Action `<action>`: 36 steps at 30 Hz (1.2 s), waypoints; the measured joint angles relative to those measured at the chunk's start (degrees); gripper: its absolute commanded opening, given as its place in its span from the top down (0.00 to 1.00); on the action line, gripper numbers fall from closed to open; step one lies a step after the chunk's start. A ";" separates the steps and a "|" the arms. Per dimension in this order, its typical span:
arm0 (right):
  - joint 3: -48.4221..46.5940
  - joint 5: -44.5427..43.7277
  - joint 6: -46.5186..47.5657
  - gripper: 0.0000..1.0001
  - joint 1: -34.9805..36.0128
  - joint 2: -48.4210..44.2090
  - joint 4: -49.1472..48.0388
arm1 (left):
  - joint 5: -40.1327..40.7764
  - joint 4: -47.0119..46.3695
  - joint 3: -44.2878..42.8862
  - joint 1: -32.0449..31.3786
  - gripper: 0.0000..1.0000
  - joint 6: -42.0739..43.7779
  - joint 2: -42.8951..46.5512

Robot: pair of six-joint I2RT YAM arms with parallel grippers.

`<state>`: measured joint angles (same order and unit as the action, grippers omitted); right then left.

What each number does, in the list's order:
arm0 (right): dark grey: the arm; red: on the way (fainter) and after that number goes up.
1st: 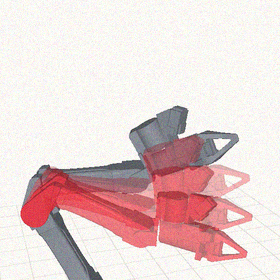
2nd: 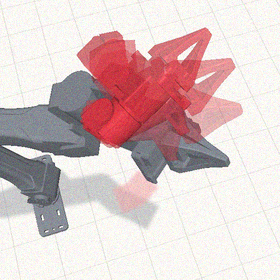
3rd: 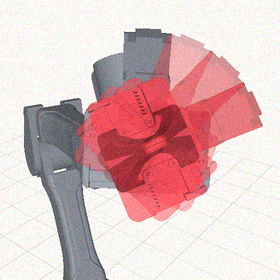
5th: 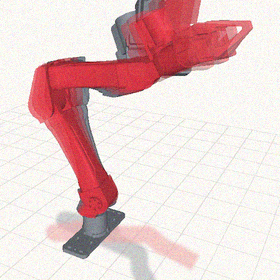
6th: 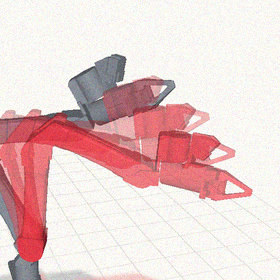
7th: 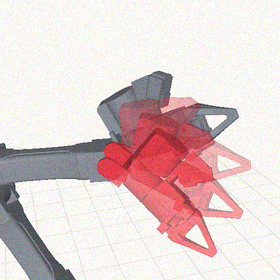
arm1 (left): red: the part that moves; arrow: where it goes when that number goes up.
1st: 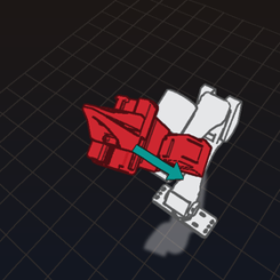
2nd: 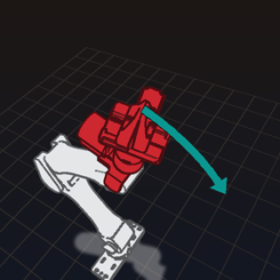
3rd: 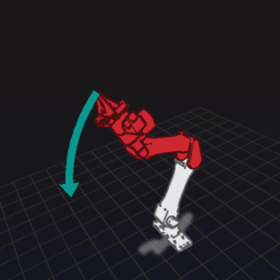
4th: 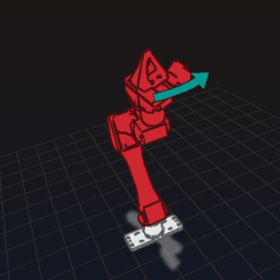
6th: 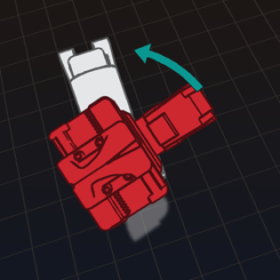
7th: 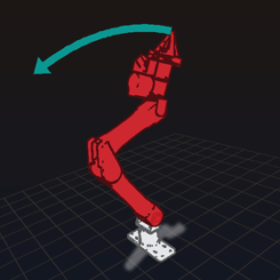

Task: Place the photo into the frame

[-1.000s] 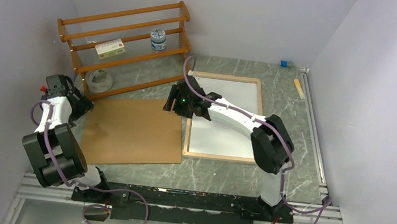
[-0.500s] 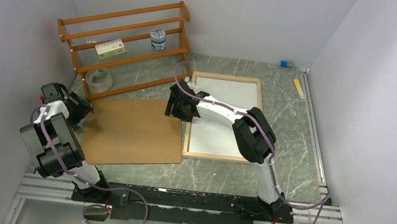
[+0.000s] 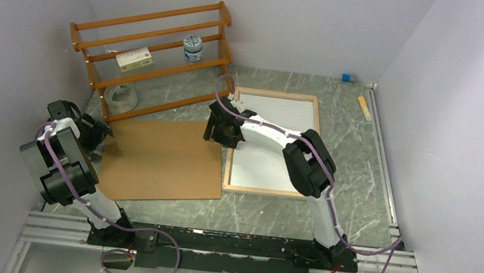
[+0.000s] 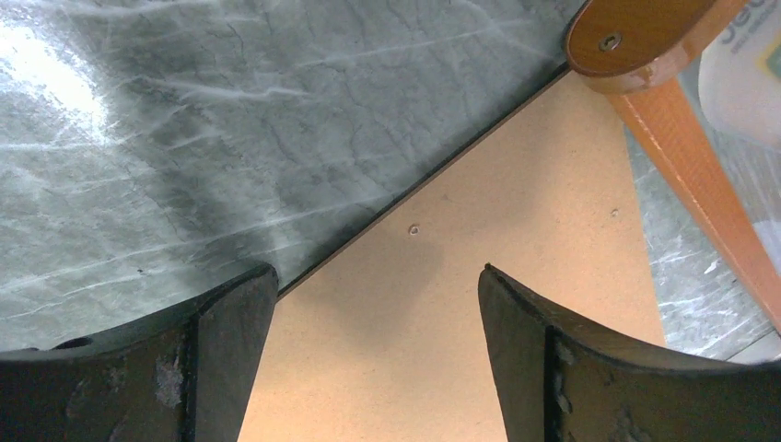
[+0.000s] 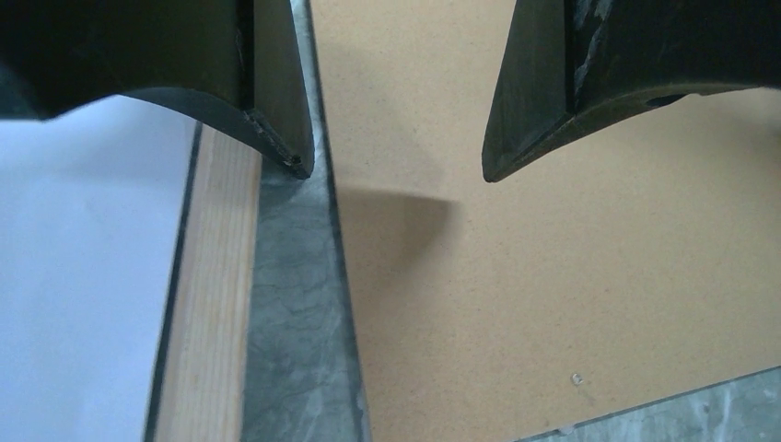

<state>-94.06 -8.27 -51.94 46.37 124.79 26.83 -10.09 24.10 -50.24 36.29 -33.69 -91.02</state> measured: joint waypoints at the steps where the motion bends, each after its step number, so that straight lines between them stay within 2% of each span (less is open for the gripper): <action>1: -0.11 1.20 0.15 0.30 -0.20 0.11 -0.04 | -0.09 0.20 -0.17 0.11 0.13 -0.35 -0.22; 8: 0.07 13.51 1.46 0.33 -2.43 0.61 -1.73 | -0.68 0.28 -0.31 0.83 0.14 -2.47 -0.74; 19: 9.31 25.24 -0.04 0.33 -4.28 -4.70 -8.31 | -0.98 0.11 -0.42 1.62 0.14 -2.51 -0.68; 28: 13.97 27.32 -3.96 0.33 -4.22 -14.45 -9.40 | -2.38 -2.03 2.23 1.81 0.15 -1.46 1.68; 36: 16.61 22.60 -4.42 0.33 -4.98 -21.77 -9.33 | -6.43 -2.34 7.23 0.92 0.16 -1.42 6.25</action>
<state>-77.45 14.33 -56.36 41.39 103.02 17.50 -16.51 21.76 -43.00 37.21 -35.11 -84.77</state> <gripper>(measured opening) 0.675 0.844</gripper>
